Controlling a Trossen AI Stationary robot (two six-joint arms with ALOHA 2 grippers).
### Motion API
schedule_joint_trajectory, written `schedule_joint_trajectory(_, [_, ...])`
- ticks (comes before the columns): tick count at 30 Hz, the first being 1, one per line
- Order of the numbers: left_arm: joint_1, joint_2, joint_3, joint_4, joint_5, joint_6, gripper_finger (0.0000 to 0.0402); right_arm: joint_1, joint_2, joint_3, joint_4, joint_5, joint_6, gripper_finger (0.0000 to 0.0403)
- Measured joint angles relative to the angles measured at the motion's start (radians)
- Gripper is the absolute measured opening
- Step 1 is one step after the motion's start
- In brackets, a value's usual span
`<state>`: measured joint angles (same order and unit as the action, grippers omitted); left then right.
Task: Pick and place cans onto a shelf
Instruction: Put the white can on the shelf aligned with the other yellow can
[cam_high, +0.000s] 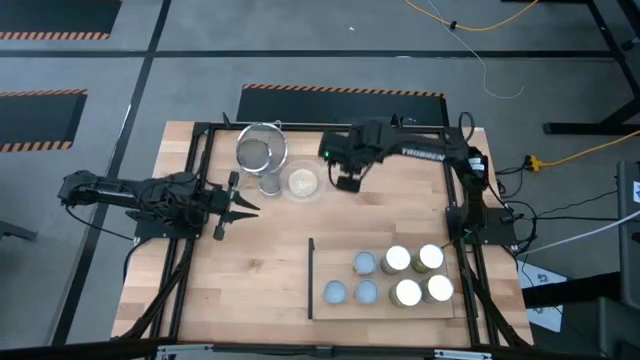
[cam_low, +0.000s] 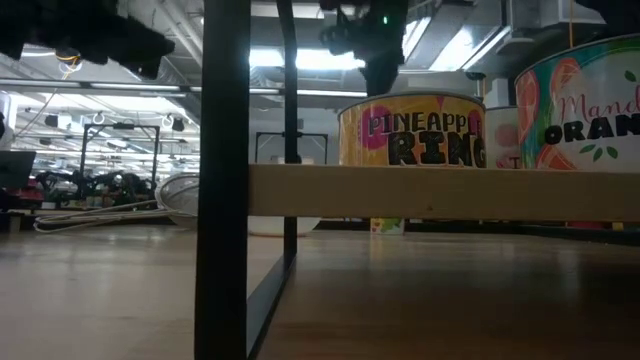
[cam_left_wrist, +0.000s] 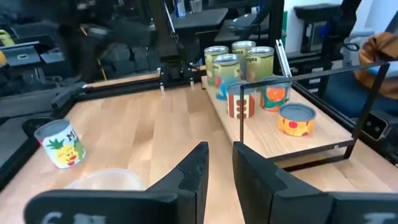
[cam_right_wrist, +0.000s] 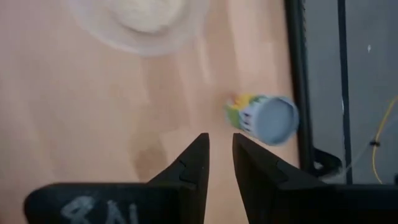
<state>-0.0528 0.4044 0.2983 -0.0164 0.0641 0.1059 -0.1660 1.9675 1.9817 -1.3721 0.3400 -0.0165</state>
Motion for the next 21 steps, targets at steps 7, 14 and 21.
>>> schedule_joint_trajectory(7, [0.0,-0.02,-0.09,0.168,-0.001,-0.007,0.0066,-0.124,0.0,-0.115,0.087,-0.026,-0.066,0.0076])
schedule_joint_trajectory(14, [0.0,-0.02,-0.116,0.193,-0.001,-0.009,0.0066,-0.176,0.0,-0.191,0.151,-0.162,-0.163,0.0076])
schedule_joint_trajectory(21, [0.0,-0.021,-0.116,0.194,0.0,-0.026,0.0066,-0.224,0.0,-0.212,0.183,-0.225,-0.255,0.0076])
